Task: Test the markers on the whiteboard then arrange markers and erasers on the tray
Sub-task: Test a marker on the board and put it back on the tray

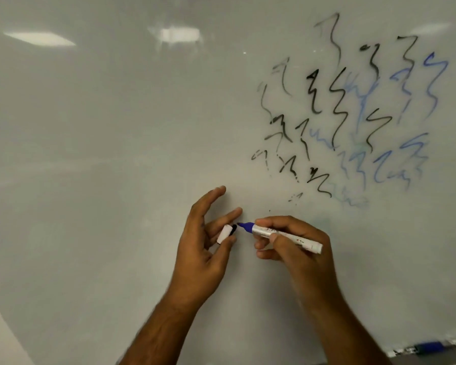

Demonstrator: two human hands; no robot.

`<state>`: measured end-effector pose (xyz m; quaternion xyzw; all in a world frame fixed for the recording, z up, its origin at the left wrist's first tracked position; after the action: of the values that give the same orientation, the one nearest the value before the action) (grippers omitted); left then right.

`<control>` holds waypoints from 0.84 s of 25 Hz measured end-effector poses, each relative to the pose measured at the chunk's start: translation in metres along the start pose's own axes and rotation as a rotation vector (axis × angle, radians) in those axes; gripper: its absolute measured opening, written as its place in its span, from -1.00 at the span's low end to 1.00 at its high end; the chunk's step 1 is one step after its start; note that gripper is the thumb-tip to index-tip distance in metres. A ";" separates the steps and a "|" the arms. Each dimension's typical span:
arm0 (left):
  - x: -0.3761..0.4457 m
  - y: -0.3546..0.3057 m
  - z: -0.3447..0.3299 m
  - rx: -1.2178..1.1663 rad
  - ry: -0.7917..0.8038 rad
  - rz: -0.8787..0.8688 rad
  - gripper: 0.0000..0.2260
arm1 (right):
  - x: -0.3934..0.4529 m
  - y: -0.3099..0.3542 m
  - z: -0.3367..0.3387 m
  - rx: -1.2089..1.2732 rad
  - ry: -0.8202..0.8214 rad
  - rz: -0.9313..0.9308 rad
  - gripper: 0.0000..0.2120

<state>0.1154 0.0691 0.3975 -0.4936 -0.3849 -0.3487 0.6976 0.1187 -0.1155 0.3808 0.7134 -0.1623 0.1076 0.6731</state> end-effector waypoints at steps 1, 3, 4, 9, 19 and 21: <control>-0.003 -0.001 -0.007 -0.003 0.042 0.011 -0.30 | -0.001 -0.003 0.004 -0.010 -0.002 -0.004 -0.78; -0.007 -0.004 -0.021 -0.021 0.125 0.024 -0.26 | -0.005 -0.009 0.013 -0.037 0.011 -0.014 -0.79; -0.009 -0.005 -0.027 -0.024 0.178 0.025 -0.23 | -0.006 -0.012 0.016 -0.046 0.023 -0.036 -0.80; -0.019 -0.012 -0.073 0.006 0.533 -0.049 -0.11 | -0.006 -0.046 0.054 -0.051 0.092 -0.261 -0.74; -0.024 0.025 -0.187 -0.509 0.049 0.357 -0.72 | 0.002 -0.070 0.177 0.229 0.114 -0.371 -0.84; -0.039 0.029 -0.222 -0.601 -0.143 0.512 -0.85 | 0.002 -0.074 0.203 0.230 0.082 -0.361 -0.79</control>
<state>0.1650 -0.1313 0.3027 -0.7786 -0.1777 -0.2253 0.5580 0.1349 -0.3144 0.2992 0.7981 0.0089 0.0318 0.6017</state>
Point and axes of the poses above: each hand's wrist, its own x-axis towards the middle knuckle, its own z-axis out of the back of the hand, y = z × x, the point moved 8 cm from there along x, towards the middle knuckle, and after that the axes turned 15 degrees about -z, right-handed, at the moved point
